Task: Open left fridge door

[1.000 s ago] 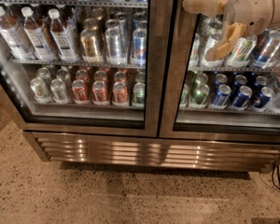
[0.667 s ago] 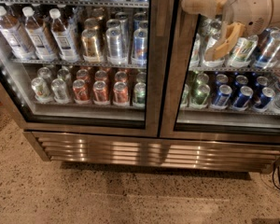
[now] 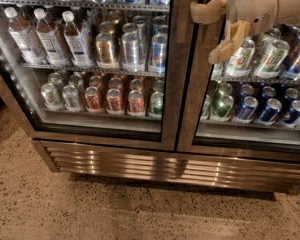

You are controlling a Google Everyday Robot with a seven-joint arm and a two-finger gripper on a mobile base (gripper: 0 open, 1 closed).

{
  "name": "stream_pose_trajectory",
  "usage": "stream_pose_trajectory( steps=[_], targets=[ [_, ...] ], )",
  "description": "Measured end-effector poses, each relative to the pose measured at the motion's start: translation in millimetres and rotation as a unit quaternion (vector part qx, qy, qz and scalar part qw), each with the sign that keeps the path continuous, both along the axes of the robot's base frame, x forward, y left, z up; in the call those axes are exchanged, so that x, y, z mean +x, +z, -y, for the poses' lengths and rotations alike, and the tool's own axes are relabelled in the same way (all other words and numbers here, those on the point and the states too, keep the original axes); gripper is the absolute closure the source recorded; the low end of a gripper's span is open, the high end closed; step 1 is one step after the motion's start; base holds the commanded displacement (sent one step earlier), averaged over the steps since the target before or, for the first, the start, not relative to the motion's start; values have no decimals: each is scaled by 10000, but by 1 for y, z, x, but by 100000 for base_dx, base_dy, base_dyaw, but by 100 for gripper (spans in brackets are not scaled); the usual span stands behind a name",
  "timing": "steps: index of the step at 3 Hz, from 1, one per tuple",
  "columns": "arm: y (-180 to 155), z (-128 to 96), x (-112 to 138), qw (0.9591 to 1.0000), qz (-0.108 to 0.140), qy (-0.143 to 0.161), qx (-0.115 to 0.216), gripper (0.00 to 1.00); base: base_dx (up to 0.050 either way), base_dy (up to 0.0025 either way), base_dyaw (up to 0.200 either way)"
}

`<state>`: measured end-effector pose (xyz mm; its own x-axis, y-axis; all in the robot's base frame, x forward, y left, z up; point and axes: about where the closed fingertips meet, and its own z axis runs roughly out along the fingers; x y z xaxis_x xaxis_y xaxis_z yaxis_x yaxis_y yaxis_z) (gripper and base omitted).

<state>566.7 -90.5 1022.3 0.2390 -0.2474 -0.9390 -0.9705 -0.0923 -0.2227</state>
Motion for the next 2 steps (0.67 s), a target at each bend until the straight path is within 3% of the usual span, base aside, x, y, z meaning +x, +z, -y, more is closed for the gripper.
stream_pose_trajectory(
  steps=[2],
  targets=[
    [-3,5,-8,10000,0,-95,0,0,0,0,0]
  ],
)
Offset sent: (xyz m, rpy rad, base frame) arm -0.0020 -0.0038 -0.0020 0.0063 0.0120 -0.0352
